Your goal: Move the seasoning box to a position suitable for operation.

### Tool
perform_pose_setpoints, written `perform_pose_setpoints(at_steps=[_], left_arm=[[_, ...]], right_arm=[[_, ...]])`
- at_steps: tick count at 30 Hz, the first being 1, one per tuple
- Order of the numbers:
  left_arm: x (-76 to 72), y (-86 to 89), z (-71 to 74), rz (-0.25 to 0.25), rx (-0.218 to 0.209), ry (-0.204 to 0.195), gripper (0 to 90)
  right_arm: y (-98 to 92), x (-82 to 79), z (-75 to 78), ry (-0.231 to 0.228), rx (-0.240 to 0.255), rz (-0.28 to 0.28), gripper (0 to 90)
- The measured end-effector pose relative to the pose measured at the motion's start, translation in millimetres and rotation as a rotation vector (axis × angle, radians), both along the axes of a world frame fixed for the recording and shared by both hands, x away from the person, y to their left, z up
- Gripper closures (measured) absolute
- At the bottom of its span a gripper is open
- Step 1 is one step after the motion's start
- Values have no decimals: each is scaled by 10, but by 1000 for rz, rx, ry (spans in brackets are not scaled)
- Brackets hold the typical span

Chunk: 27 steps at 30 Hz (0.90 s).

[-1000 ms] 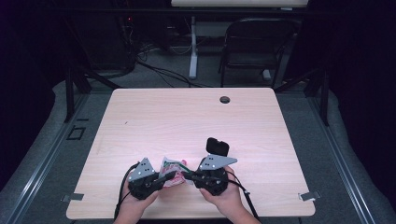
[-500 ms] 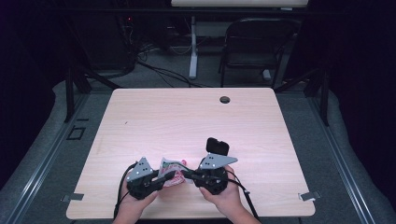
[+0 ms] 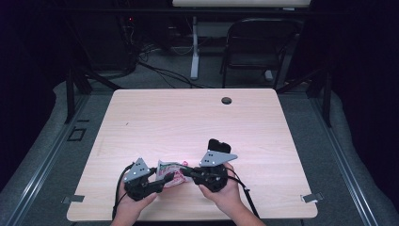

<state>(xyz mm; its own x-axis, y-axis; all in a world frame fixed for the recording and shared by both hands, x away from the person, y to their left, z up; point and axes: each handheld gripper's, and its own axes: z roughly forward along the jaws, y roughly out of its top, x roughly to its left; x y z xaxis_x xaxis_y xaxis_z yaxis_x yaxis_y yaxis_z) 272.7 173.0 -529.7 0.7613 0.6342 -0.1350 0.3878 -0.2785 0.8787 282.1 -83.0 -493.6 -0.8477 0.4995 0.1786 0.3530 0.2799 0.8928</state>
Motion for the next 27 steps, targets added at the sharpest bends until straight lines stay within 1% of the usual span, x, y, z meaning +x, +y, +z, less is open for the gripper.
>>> perform_pose_setpoints(at_steps=[1, 2, 5, 10, 11, 14, 19, 21, 22, 23, 25, 27], left_arm=[[4, 6, -5, -3, 5, 7, 545], [6, 5, -18, -1, 2, 6, 544], [7, 5, -30, -2, 20, 8, 536], [18, -3, -57, -12, 19, 13, 516], [22, -4, -64, -14, 24, 18, 516], [31, -16, -94, -15, 22, 32, 516], [42, -30, -123, -24, 33, 44, 515], [50, -31, -135, -31, 33, 54, 508], [56, -32, -143, -33, 34, 49, 502], [60, -36, -154, -36, 24, 55, 495], [72, -35, -168, -43, 26, 64, 484], [90, -34, -190, -57, 18, 67, 476]], right_arm=[[3, 1, 0, -3, 5, 0, 900], [5, 1, 1, -7, 7, 0, 900], [11, 4, 7, -7, 20, -2, 900], [12, 19, 32, -13, 30, -4, 900], [8, 23, 40, -16, 30, -3, 900], [-7, 31, 61, -22, 29, -9, 900], [-38, 41, 92, -26, 46, -16, 900], [-56, 43, 108, -28, 47, -13, 900], [-64, 41, 115, -32, 51, -14, 900], [-68, 39, 117, -33, 54, -16, 900], [-84, 35, 127, -38, 53, -11, 900], [-101, 34, 135, -44, 52, -6, 900]])
